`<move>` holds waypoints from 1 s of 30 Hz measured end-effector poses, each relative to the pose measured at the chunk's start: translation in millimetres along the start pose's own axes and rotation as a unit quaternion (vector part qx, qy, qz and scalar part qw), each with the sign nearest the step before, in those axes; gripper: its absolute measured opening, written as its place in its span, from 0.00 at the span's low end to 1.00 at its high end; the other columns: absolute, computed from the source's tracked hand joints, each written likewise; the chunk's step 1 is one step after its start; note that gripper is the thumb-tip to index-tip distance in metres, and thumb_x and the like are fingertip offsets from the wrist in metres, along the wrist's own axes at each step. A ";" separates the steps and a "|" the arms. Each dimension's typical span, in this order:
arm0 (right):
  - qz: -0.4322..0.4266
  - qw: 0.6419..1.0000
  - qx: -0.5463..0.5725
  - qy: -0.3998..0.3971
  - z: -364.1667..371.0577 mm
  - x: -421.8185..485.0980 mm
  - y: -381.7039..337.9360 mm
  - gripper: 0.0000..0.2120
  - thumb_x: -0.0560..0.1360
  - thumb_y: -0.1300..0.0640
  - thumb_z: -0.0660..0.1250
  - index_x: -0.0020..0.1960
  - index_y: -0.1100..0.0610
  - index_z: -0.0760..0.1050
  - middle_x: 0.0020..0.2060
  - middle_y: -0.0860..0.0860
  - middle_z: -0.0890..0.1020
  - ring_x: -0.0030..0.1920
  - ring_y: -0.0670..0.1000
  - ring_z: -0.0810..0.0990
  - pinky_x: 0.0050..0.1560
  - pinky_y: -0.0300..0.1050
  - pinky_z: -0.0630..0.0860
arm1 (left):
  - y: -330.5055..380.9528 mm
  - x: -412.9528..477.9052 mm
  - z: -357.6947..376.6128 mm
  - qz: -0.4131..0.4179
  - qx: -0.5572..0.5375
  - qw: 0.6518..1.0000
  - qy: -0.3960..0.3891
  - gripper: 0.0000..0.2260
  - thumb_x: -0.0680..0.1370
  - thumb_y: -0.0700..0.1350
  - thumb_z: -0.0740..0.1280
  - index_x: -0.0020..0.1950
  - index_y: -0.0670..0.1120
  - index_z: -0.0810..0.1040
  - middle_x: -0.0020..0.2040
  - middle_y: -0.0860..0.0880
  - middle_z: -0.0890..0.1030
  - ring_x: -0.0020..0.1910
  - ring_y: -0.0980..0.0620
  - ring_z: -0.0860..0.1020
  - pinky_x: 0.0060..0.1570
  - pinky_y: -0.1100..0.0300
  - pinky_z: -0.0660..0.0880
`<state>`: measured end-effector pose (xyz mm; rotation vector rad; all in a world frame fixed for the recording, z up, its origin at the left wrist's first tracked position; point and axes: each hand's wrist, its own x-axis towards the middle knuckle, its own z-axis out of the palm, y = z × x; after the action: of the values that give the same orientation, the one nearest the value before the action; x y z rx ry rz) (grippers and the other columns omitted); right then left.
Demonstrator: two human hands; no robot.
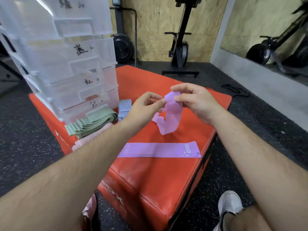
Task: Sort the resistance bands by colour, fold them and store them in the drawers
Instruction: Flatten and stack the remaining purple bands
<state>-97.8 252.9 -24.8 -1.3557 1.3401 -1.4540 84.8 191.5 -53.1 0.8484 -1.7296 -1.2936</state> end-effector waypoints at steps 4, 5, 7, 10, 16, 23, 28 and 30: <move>-0.020 0.991 -0.135 0.003 2.9 -13.0 -7.1 0.20 0.71 0.72 0.67 0.53 0.50 0.82 0.41 0.46 0.83 0.37 0.48 0.77 0.40 0.42 0.73 | 11.1 -9.4 1.3 -0.015 -0.045 0.999 0.006 0.06 0.78 0.41 0.71 0.51 0.47 0.75 0.43 0.47 0.85 0.40 0.54 0.83 0.36 0.63 0.73; -0.021 0.982 -0.189 0.005 4.0 -14.8 -8.2 0.21 0.70 0.72 0.66 0.53 0.48 0.82 0.36 0.43 0.82 0.34 0.48 0.75 0.38 0.41 0.71 | 12.0 -10.9 1.1 -0.017 -0.049 0.999 0.010 0.07 0.77 0.40 0.70 0.50 0.48 0.74 0.44 0.46 0.85 0.40 0.53 0.83 0.36 0.61 0.73; -0.031 0.961 -0.275 -0.006 8.0 -18.7 -11.8 0.23 0.68 0.71 0.64 0.52 0.46 0.80 0.35 0.40 0.81 0.33 0.47 0.72 0.35 0.40 0.71 | 12.6 -14.9 1.3 -0.010 -0.030 0.999 0.025 0.08 0.76 0.39 0.71 0.50 0.49 0.74 0.47 0.45 0.83 0.40 0.53 0.82 0.38 0.60 0.73; -0.076 0.926 -0.367 -0.035 12.5 -24.3 -16.0 0.26 0.67 0.69 0.62 0.55 0.42 0.77 0.47 0.38 0.82 0.42 0.49 0.78 0.45 0.44 0.76 | 11.8 -16.2 -1.9 0.076 0.101 0.991 0.040 0.18 0.72 0.39 0.74 0.57 0.53 0.75 0.60 0.53 0.76 0.49 0.56 0.76 0.43 0.70 0.70; -0.159 0.899 -0.404 -0.063 18.4 -27.2 -18.5 0.20 0.68 0.70 0.65 0.52 0.49 0.80 0.45 0.45 0.84 0.35 0.34 0.74 0.37 0.33 0.64 | 7.4 -13.7 -6.4 0.059 0.059 0.991 -0.108 0.20 0.66 0.37 0.70 0.54 0.55 0.75 0.55 0.53 0.81 0.58 0.60 0.78 0.54 0.55 0.76; -0.168 0.914 -0.368 0.039 16.4 -18.4 -5.4 0.16 0.68 0.67 0.66 0.53 0.51 0.75 0.44 0.48 0.80 0.42 0.47 0.78 0.39 0.31 0.68 | 12.4 -13.2 -8.5 0.130 0.124 0.984 0.007 0.07 0.74 0.35 0.70 0.43 0.44 0.74 0.30 0.56 0.76 0.31 0.61 0.72 0.36 0.67 0.69; -0.063 0.934 -0.322 0.138 24.7 -12.8 9.0 0.03 0.74 0.60 0.67 0.47 0.54 0.76 0.36 0.45 0.78 0.33 0.43 0.74 0.37 0.38 0.71 | 8.6 -14.4 -7.8 0.131 0.156 0.979 -0.011 0.10 0.72 0.40 0.74 0.45 0.48 0.73 0.47 0.47 0.75 0.42 0.54 0.75 0.39 0.68 0.71; -0.057 0.951 -0.277 0.123 30.1 -11.2 8.8 0.04 0.75 0.62 0.66 0.45 0.54 0.77 0.34 0.45 0.79 0.32 0.43 0.74 0.37 0.40 0.71 | 9.1 -13.3 -5.8 0.072 0.087 0.993 -0.021 0.12 0.73 0.46 0.75 0.49 0.48 0.73 0.47 0.50 0.75 0.40 0.54 0.74 0.33 0.68 0.70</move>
<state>-67.7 255.8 -38.8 -1.6575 1.9664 -1.4119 95.6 202.9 -46.1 0.7816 -1.9229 -1.0835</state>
